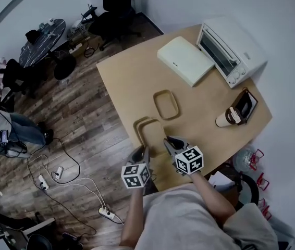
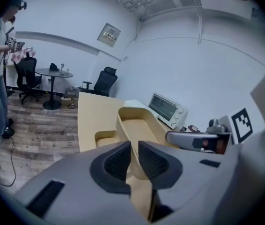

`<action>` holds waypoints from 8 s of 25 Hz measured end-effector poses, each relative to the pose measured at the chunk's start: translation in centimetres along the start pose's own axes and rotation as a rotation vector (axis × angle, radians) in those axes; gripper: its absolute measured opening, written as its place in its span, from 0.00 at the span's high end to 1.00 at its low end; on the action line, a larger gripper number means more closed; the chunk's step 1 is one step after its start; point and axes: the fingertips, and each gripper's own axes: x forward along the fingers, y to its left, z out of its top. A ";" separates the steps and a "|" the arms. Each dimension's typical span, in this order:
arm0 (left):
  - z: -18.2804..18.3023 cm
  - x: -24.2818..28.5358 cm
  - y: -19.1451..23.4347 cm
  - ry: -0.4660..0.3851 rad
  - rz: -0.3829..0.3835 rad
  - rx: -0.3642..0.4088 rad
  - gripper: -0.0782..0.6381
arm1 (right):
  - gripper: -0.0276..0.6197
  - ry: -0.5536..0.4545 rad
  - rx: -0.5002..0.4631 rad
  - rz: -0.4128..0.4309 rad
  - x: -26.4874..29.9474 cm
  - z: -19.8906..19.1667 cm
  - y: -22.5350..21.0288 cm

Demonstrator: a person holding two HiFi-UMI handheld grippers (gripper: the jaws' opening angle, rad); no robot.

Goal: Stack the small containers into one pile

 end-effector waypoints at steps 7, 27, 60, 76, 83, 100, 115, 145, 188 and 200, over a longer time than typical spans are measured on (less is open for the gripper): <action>0.0 2.3 2.3 0.036 0.058 -0.075 0.84 | 0.92 0.068 0.087 -0.047 3.5 -0.7 -1.9; -2.9 6.7 8.4 0.139 0.119 -0.200 0.84 | 0.91 0.238 0.092 -0.030 10.8 -4.8 -3.8; 5.3 12.0 5.4 -0.011 0.043 -0.207 0.82 | 0.83 0.233 0.194 -0.313 12.2 0.6 -23.7; 4.8 9.9 5.8 -0.034 0.031 -0.214 0.83 | 0.88 0.386 0.239 -0.332 15.4 -2.7 -25.5; 5.3 9.2 6.5 -0.054 0.045 -0.222 0.83 | 0.94 0.379 0.249 -0.340 15.1 -2.3 -25.1; 4.6 4.6 5.4 -0.090 0.061 -0.202 0.83 | 0.94 0.276 0.251 -0.297 10.3 -0.5 -18.7; 2.6 0.2 6.4 -0.092 0.088 -0.175 0.83 | 0.94 0.248 0.247 -0.207 8.2 -2.0 -10.3; 0.9 -6.0 13.6 -0.148 0.140 -0.234 0.83 | 0.92 0.414 0.093 -0.294 11.6 -5.8 -5.8; 0.2 -6.9 10.6 -0.086 0.153 -0.126 0.83 | 0.82 0.281 -0.028 -0.170 7.0 -3.3 -1.8; -1.6 -5.6 6.0 -0.024 0.128 -0.039 0.83 | 0.82 0.264 -0.061 -0.097 2.6 -5.3 -0.6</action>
